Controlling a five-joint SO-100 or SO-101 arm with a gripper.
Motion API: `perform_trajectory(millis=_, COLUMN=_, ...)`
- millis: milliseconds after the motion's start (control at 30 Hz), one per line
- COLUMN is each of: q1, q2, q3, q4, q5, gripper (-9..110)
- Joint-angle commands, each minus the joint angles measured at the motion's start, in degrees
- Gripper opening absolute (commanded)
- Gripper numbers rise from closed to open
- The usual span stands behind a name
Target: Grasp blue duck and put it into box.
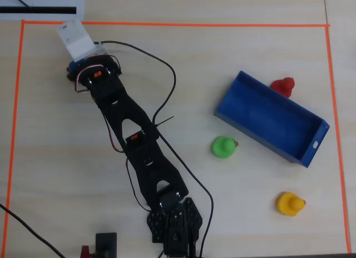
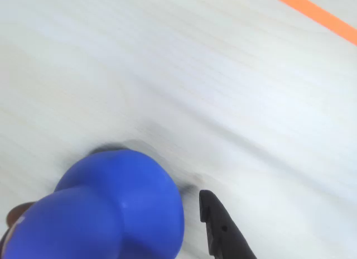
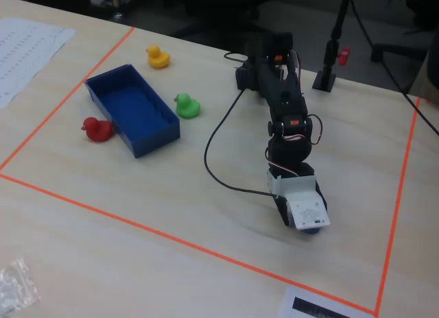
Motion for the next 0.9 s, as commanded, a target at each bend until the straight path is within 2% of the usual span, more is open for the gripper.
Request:
perform_trajectory(millis=0, q1=1.2, q2=1.6, q3=-0.4, q4=-1.1, q5=-0.8, gripper=31)
perform_trajectory(millis=33, q1=1.3, q2=1.8, q3=-0.4, q4=-1.0, q5=-0.9, gripper=26)
perform_trajectory(millis=100, q1=1.6, q2=1.8, q3=-0.4, q4=-1.1, q5=-0.3, gripper=9)
perform_trajectory(millis=167, q1=1.9, q2=2.1, q3=-0.2, q4=-1.5, q5=0.3, gripper=0)
perform_trajectory(millis=467, q1=4.9, q2=7.8, q3=0.1, q4=0.7, q5=1.2, gripper=0)
perform_trajectory(millis=667, q1=10.6, q2=18.4, q3=-3.9, q4=10.8, q5=3.6, gripper=0)
perform_trajectory(millis=867, q1=21.1, q2=29.2, q3=-4.7, q4=20.4, q5=3.8, gripper=0)
